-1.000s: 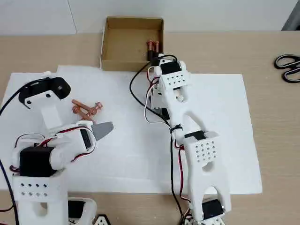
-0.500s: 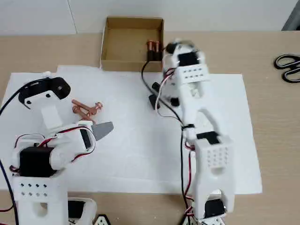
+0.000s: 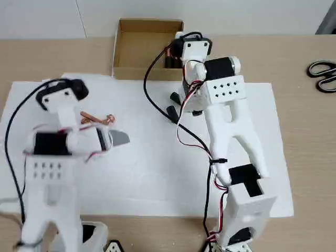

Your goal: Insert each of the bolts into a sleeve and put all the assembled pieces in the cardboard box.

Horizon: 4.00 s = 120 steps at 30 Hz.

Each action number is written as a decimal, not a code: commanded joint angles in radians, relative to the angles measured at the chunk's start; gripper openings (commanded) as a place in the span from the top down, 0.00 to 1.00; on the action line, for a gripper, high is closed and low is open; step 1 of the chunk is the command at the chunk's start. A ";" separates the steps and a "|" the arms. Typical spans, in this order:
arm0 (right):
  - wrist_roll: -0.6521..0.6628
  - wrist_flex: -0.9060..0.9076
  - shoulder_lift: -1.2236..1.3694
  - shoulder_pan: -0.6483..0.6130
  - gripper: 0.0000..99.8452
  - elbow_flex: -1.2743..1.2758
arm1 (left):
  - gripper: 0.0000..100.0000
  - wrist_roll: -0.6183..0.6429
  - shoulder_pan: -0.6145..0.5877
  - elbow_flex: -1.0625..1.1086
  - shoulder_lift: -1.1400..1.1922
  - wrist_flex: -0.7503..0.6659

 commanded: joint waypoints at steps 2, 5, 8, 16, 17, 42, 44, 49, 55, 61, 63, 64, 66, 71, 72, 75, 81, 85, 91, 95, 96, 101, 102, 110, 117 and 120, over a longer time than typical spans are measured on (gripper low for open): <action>0.041 -0.002 -0.077 -0.004 1.00 0.000 | 0.66 0.078 -0.086 -0.150 0.199 -0.015; 0.041 -0.001 -0.077 -0.004 1.00 0.000 | 0.66 0.150 -0.180 -0.211 0.315 -0.048; 0.041 -0.002 -0.077 -0.005 1.00 0.000 | 0.66 0.193 -0.244 -0.237 0.397 -0.074; 0.040 -0.004 -0.077 -0.008 1.00 0.000 | 0.71 0.230 -0.258 -0.236 0.488 -0.127; 0.040 -0.004 -0.076 -0.008 1.00 0.000 | 0.74 0.232 -0.258 -0.236 0.493 -0.146; 0.038 -0.004 -0.071 -0.008 1.00 0.000 | 0.89 0.276 -0.150 -0.236 0.672 -0.382; 0.038 -0.004 -0.071 -0.008 1.00 0.000 | 0.89 0.282 -0.150 -0.237 0.694 -0.385; 0.038 -0.004 -0.071 -0.008 1.00 0.000 | 0.89 0.284 -0.150 -0.237 0.738 -0.433; 0.038 -0.004 -0.070 -0.008 1.00 0.002 | 0.89 0.284 -0.150 -0.237 0.744 -0.486; 0.038 -0.004 -0.070 -0.008 1.00 0.002 | 0.89 0.284 -0.150 -0.237 0.746 -0.494; 0.038 -0.004 -0.070 -0.008 1.00 0.002 | 0.89 0.284 -0.150 -0.236 0.746 -0.494; 0.038 -0.004 -0.070 -0.008 1.00 0.002 | 0.90 0.284 -0.150 -0.236 0.746 -0.494; 0.038 -0.004 -0.070 -0.008 1.00 0.002 | 0.93 0.284 -0.150 -0.236 0.746 -0.499; 0.038 -0.004 -0.070 -0.008 1.00 0.002 | 0.95 0.284 -0.150 -0.231 0.747 -0.535; 0.038 -0.004 -0.070 -0.008 1.00 0.002 | 0.95 0.284 -0.150 -0.231 0.747 -0.535; 0.038 -0.004 -0.070 -0.007 1.00 0.002 | 0.95 0.284 -0.150 -0.231 0.747 -0.535; 0.038 -0.002 -0.070 -0.007 1.00 0.002 | 0.95 0.284 -0.150 -0.231 0.761 -0.535; 0.038 -0.002 -0.070 -0.004 1.00 0.002 | 0.95 0.284 -0.166 -0.239 0.833 -0.535; 0.038 -0.001 -0.070 -0.004 1.00 0.002 | 0.95 0.284 -0.206 -0.278 0.898 -0.534; 0.038 -0.001 -0.070 -0.004 1.00 0.002 | 0.95 0.284 -0.201 -0.280 0.901 -0.535; 0.038 -0.002 -0.070 -0.004 1.00 0.002 | 0.95 0.284 -0.201 -0.280 0.901 -0.535; 0.038 -0.002 -0.070 -0.004 1.00 0.002 | 0.99 0.281 -0.201 -0.285 0.899 -0.532; 0.040 -0.002 -0.070 -0.004 1.00 0.002 | 0.99 0.278 -0.201 -0.298 0.899 -0.523; 0.041 -0.004 -0.084 -0.002 1.00 -0.005 | 0.99 0.144 -0.198 -0.682 0.899 -0.150; 0.040 -0.004 -0.236 -0.002 1.00 -0.005 | 0.99 0.043 -0.169 -0.993 0.884 0.055; 0.040 -0.004 -0.312 -0.002 1.00 -0.005 | 0.99 0.014 -0.127 -1.010 0.770 0.055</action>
